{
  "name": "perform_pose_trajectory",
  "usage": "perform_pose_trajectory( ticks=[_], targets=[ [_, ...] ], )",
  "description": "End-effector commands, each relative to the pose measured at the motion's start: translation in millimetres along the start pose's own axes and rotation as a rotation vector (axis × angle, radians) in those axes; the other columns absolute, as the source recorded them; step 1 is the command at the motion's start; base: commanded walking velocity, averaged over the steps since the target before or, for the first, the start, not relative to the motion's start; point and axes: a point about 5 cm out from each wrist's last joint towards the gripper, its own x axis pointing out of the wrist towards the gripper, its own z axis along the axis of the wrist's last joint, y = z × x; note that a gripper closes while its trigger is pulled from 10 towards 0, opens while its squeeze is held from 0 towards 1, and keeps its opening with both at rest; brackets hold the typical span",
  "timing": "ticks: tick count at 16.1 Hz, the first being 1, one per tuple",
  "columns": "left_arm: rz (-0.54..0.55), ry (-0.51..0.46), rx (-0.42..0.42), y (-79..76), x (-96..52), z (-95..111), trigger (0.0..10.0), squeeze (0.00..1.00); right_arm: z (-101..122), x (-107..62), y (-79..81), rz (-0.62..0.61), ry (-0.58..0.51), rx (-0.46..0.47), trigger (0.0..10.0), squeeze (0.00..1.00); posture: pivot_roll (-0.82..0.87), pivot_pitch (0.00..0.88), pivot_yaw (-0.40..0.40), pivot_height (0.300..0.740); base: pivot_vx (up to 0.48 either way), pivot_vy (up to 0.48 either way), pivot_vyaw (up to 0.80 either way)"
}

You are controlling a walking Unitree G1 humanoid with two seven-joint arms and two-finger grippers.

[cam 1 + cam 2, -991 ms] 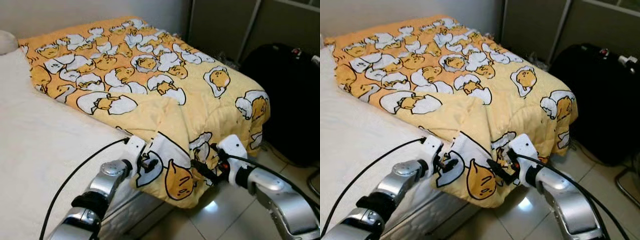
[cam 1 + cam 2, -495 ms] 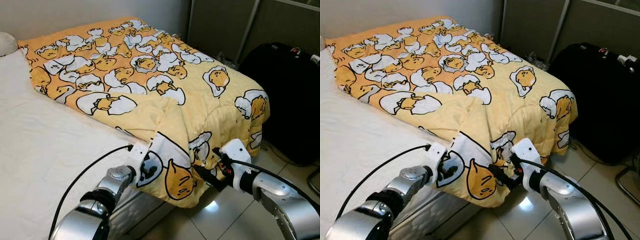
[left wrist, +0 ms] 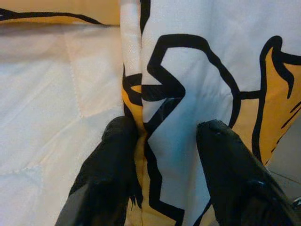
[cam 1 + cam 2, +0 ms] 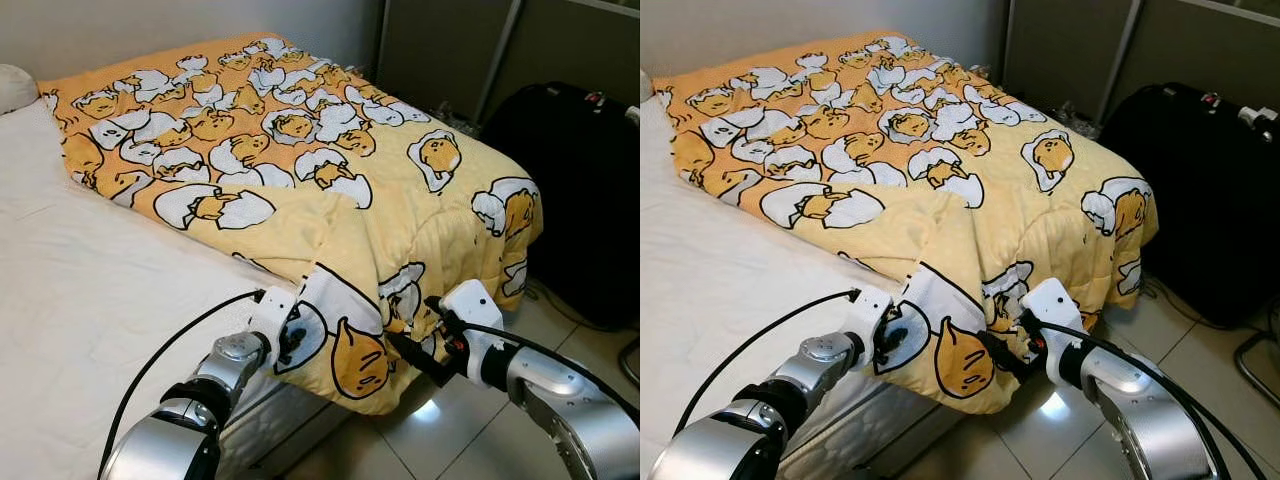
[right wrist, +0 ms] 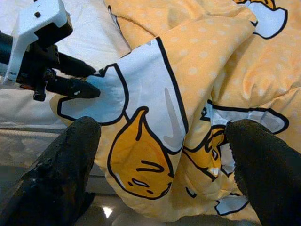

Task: Clean up the room

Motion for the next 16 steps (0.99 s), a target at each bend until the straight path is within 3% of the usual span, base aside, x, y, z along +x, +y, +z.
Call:
perform_pose_trajectory(
  ticks=[1, 12, 16],
  targets=[
    [0.017, -0.003, 0.010, 2.2, 0.6, 4.2, 0.0, 0.00, -0.1, -1.5, 0.2, -0.001, 0.003, -0.007, 10.0, 0.00, -0.14, 0.017, 0.052, 0.740, 0.000, 0.000, 0.00],
    [-0.010, 0.025, -0.032, -0.5, 0.7, -1.3, 0.0, 0.00, 3.4, 0.1, 5.2, -0.014, -0.037, 0.015, 10.0, 0.00, -0.16, 0.010, 0.085, 0.740, 0.000, 0.000, 0.00],
    [-0.122, 0.002, -0.010, 2.4, -3.9, -2.6, 0.0, 0.00, 4.7, 0.1, 4.9, -0.009, -0.045, 0.012, 10.0, 0.00, -0.14, 0.003, 0.086, 0.740, 0.000, 0.000, 0.00]
  ],
)
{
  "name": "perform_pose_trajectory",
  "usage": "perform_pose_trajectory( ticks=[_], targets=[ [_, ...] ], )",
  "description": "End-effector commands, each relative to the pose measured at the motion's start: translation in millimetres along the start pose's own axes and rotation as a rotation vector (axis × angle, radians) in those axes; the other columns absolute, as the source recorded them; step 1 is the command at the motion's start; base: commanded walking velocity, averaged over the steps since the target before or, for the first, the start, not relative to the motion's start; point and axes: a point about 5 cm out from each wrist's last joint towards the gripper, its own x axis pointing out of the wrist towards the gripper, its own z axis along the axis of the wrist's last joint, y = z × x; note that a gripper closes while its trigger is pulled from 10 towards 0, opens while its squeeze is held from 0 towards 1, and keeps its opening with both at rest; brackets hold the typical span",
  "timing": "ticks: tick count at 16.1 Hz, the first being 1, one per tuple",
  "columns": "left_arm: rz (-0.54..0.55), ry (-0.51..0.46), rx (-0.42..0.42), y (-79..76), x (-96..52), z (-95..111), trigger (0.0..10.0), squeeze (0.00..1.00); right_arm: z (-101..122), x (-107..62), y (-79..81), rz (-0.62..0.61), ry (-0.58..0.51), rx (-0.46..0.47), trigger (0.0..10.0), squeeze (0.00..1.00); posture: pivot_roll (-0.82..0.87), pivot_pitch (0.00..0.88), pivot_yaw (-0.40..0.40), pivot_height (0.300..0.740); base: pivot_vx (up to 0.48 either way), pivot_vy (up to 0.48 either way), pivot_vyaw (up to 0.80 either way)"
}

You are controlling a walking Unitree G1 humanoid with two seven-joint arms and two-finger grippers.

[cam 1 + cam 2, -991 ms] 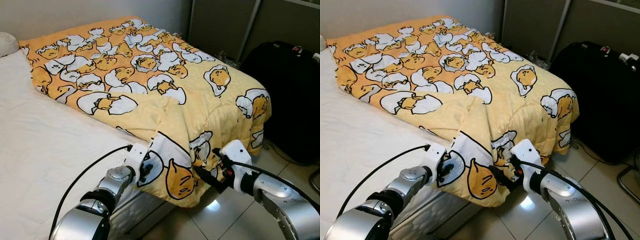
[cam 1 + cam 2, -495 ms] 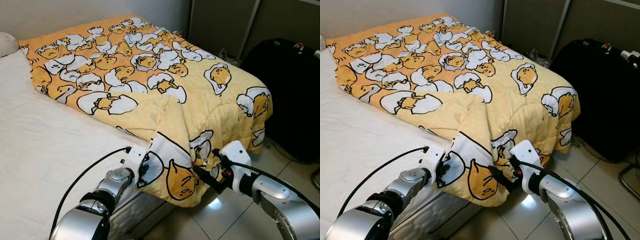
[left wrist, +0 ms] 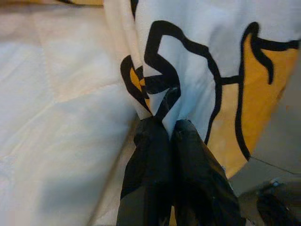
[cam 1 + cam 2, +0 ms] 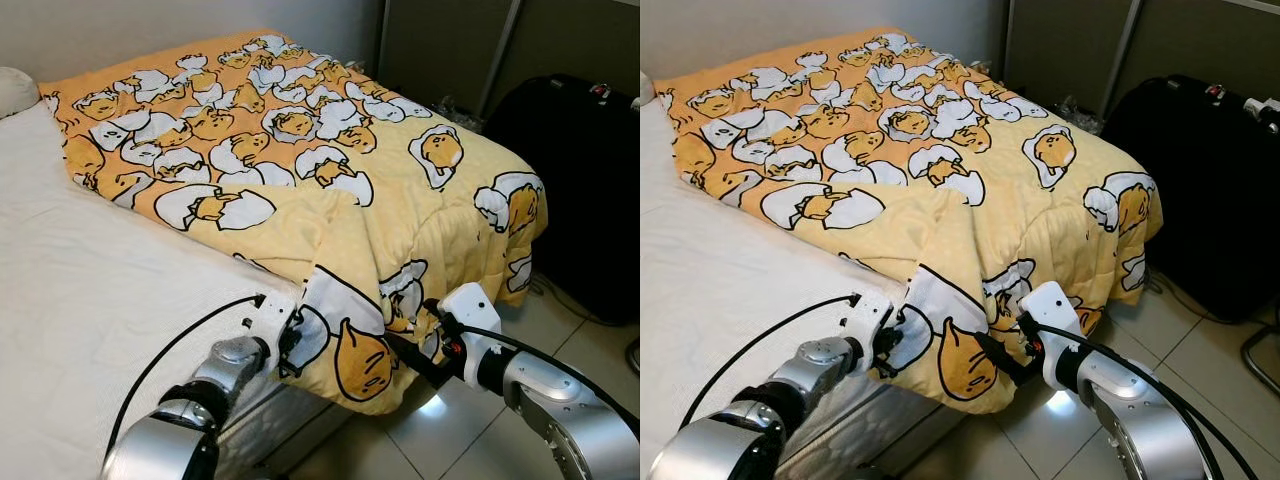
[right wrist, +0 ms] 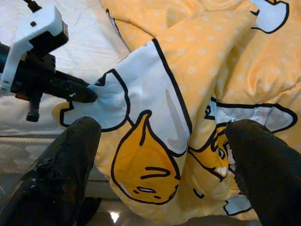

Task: Clean up the room

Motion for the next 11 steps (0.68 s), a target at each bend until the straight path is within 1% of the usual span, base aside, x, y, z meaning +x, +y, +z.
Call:
perform_pose_trajectory(
  ticks=[1, 2, 5, 7, 8, 9, 10, 11],
  targets=[
    [-0.035, -0.011, 0.025, 4.2, -4.2, -1, 0.0, 0.00, 6, -2.4, 0.5, 0.005, -0.033, -0.016, 10.0, 0.00, -0.14, 0.002, 0.087, 0.740, 0.000, 0.000, 0.00],
    [-0.083, -0.011, 0.039, 6.4, -10.8, -11, 0.0, 0.00, 4, -4.2, 0.0, 0.007, -0.026, -0.016, 10.0, 0.00, -0.13, 0.003, 0.081, 0.740, 0.000, 0.000, 0.00],
    [-0.115, -0.018, 0.037, 4.3, -18.7, -27, 0.0, 0.00, 2, -6.0, 0.5, 0.015, -0.012, -0.017, 10.0, 0.00, -0.13, 0.016, 0.072, 0.740, 0.000, 0.000, 0.00],
    [-0.127, -0.029, 0.035, -4.0, -29.7, -44, 0.0, 0.00, -1, -8.9, 4.3, 0.040, 0.006, -0.025, 10.0, 0.00, -0.12, 0.035, 0.056, 0.740, 0.000, 0.000, 0.00],
    [-0.141, -0.018, 0.040, -10.1, -39.8, -56, 0.0, 0.00, -2, -10.5, 6.2, 0.057, 0.016, -0.027, 10.0, 0.00, -0.11, 0.047, 0.048, 0.740, 0.000, 0.000, 0.00],
    [-0.146, -0.011, 0.042, -12.2, -43.5, -60, 0.0, 0.00, -3, -11.0, 6.8, 0.063, 0.020, -0.027, 10.0, 0.00, -0.11, 0.047, 0.048, 0.740, 0.000, 0.000, 0.00],
    [-0.162, 0.018, 0.056, -16.6, -54.8, -72, 0.0, 0.00, -4, -11.7, 8.6, 0.075, 0.029, -0.035, 10.0, 0.00, -0.10, 0.062, 0.036, 0.740, 0.000, 0.000, 0.00],
    [-0.210, 0.101, 0.070, -25.4, -74.9, -95, 0.0, 0.00, -5, -10.3, 9.8, 0.090, 0.037, -0.041, 10.0, 0.00, -0.09, 0.067, 0.031, 0.740, 0.000, 0.000, 0.00]
  ],
)
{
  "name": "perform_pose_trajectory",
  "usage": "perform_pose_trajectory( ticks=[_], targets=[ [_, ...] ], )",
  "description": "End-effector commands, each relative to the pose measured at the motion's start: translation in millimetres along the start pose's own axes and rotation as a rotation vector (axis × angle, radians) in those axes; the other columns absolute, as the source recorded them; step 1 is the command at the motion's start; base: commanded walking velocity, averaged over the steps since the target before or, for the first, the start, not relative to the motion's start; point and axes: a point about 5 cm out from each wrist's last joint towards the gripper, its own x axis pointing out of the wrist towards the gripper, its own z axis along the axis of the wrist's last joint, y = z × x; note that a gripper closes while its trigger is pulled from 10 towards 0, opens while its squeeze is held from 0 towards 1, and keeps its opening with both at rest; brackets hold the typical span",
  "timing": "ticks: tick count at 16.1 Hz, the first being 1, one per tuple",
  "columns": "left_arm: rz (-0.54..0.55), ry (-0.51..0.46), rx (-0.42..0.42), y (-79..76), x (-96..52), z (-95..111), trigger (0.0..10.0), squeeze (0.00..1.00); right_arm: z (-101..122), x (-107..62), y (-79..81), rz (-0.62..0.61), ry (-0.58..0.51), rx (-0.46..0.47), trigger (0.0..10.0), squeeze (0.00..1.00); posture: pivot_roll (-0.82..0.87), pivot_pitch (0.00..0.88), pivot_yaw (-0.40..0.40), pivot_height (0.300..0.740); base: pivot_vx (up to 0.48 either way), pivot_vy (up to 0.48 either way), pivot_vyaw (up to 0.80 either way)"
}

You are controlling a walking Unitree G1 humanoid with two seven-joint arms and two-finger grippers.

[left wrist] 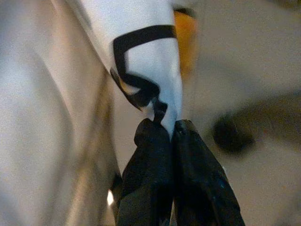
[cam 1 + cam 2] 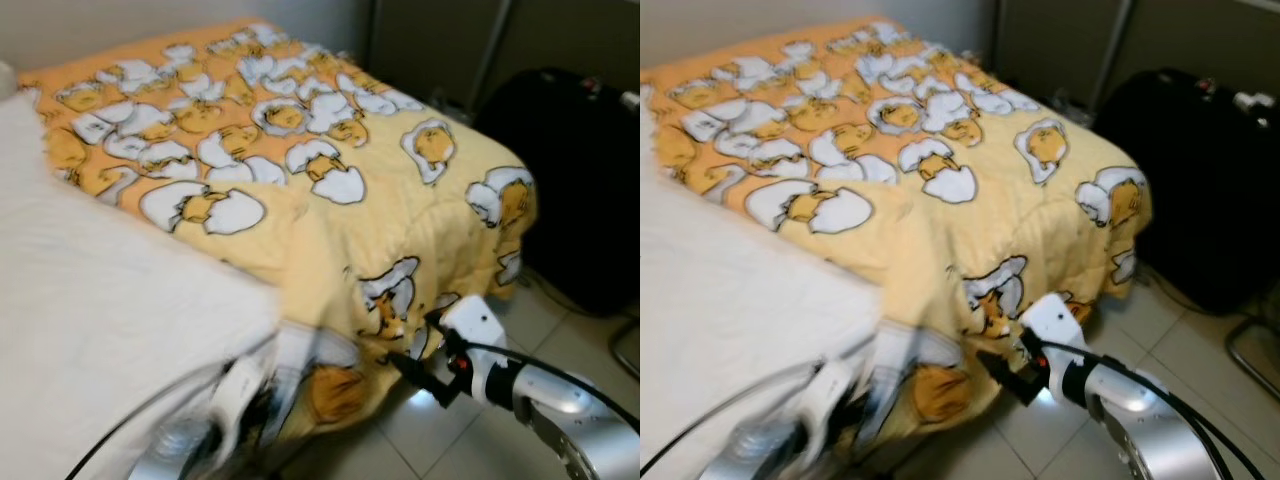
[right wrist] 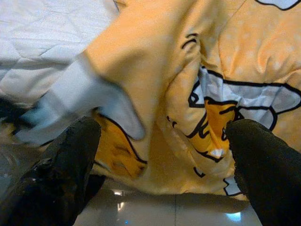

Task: Clean up the room

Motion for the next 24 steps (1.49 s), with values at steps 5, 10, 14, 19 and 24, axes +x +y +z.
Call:
perform_pose_trajectory(
  ticks=[5, 10, 14, 19, 24],
  targets=[
    [0.019, 0.120, -0.004, -24.1, -29.5, -33, 10.0, 0.00, 6, 5.1, 1.9, 0.050, -0.005, -0.035, 10.0, 0.00, -0.08, 0.070, 0.006, 0.740, 0.000, 0.000, 0.00],
    [0.144, -0.078, 0.079, 15.1, -39.7, 28, 10.0, 1.00, 7, 9.5, -2.3, 0.054, -0.008, -0.051, 10.0, 0.00, -0.06, 0.025, 0.015, 0.740, 0.000, 0.000, 0.00],
    [0.226, -0.212, 0.068, 46.3, -30.9, 67, 10.0, 1.00, 13, 18.7, -2.0, 0.047, -0.041, -0.049, 10.0, 0.00, -0.06, 0.000, 0.025, 0.740, 0.000, 0.000, 0.00],
    [0.434, -0.287, -0.024, 88.2, -9.4, 97, 10.0, 1.00, 14, 22.3, 0.0, 0.037, -0.064, -0.039, 10.0, 0.00, -0.07, 0.000, 0.038, 0.740, 0.000, 0.000, 0.00],
    [0.354, -0.392, -0.270, 94.2, 12.6, 111, 10.0, 1.00, 14, 22.9, -0.4, 0.027, -0.080, -0.015, 10.0, 0.00, -0.10, 0.000, 0.056, 0.740, 0.000, 0.000, 0.00]
  ],
)
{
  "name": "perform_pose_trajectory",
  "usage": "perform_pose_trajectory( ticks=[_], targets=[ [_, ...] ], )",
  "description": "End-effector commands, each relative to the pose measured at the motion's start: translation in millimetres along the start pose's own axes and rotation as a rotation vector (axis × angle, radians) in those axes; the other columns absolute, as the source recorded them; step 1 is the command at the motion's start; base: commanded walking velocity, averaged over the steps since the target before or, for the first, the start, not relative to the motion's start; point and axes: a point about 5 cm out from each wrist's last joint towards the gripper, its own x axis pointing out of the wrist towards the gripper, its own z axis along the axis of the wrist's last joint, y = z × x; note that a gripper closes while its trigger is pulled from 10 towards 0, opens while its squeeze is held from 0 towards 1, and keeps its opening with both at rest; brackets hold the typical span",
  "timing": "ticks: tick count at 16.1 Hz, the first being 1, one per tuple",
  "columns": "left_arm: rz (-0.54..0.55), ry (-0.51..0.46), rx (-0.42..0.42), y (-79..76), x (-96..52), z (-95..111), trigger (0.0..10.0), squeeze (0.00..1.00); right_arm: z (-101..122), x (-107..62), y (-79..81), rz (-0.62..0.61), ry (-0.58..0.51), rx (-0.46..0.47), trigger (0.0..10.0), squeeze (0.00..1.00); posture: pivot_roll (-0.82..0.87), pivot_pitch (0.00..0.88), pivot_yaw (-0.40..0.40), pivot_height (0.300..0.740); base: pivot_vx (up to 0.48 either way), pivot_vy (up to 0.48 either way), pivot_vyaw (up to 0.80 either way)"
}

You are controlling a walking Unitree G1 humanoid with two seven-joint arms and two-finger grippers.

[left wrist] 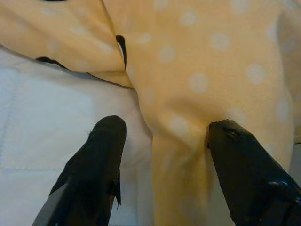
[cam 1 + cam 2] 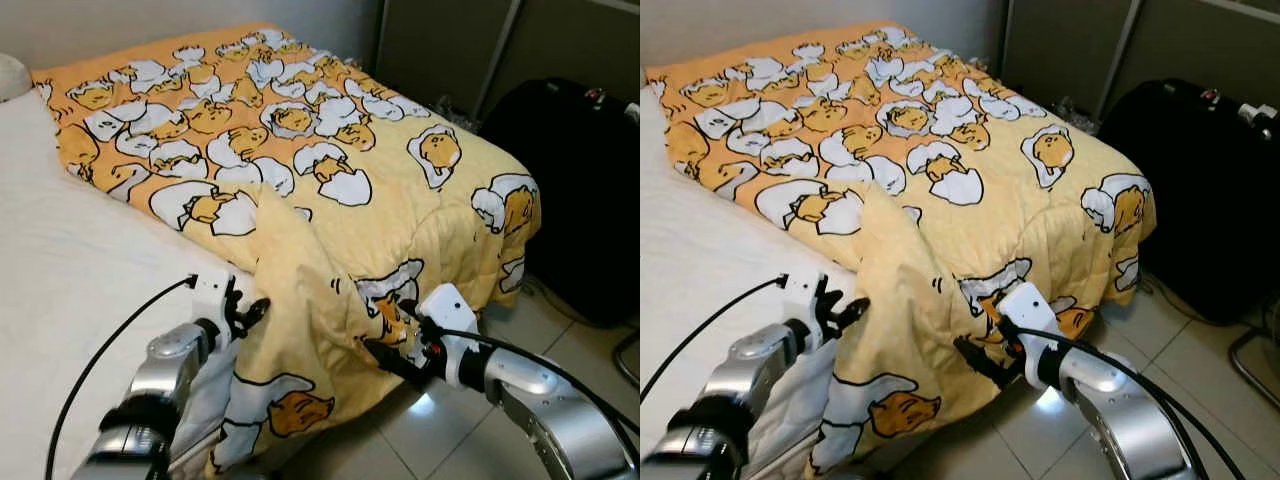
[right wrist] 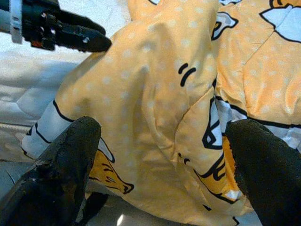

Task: Clean up the room

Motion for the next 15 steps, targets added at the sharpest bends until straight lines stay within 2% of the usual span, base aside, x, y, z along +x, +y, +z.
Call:
perform_pose_trajectory(
  ticks=[1, 2, 3, 4, 5, 6, 15],
  targets=[
    [-0.009, 0.001, -0.017, -0.1, 2.0, 0, 10.0, 0.80, 3, -1.7, -2.0, -0.009, -0.013, -0.001, 10.0, 0.00, -0.11, 0.003, 0.059, 0.740, 0.000, 0.000, 0.00],
    [-0.042, 0.023, -0.024, -5.0, 4.8, -4, 10.0, 0.33, 2, -3.8, -3.2, -0.013, -0.011, 0.001, 10.0, 0.00, -0.11, 0.007, 0.059, 0.740, 0.000, 0.000, 0.00],
    [-0.059, 0.047, -0.021, -8.1, 6.2, -8, 10.0, 0.00, 1, -5.0, -3.5, -0.015, -0.009, 0.002, 10.0, 0.00, -0.11, 0.010, 0.060, 0.740, 0.000, 0.000, 0.00],
    [-0.062, 0.060, -0.014, -9.1, 6.7, -9, 10.0, 0.00, 1, -5.4, -3.6, -0.015, -0.008, 0.002, 10.0, 0.00, -0.11, 0.010, 0.060, 0.740, 0.000, 0.000, 0.00],
    [-0.060, 0.085, 0.016, -10.4, 7.9, -12, 2.4, 0.00, 0, -5.7, -3.5, -0.016, -0.006, 0.002, 10.0, 0.00, -0.11, 0.012, 0.064, 0.740, 0.000, 0.000, 0.00],
    [-0.050, 0.087, 0.016, -9.9, 8.5, -13, 0.0, 0.00, 1, -5.7, -3.9, -0.020, -0.007, 0.003, 10.0, 0.00, -0.12, 0.014, 0.064, 0.740, 0.000, 0.000, 0.00],
    [-0.092, 0.082, 0.001, -9.5, 7.9, -14, 0.0, 0.00, 5, -3.5, -0.6, 0.023, -0.030, 0.011, 10.0, 0.00, -0.11, 0.015, 0.062, 0.740, 0.000, 0.000, 0.00]
  ],
)
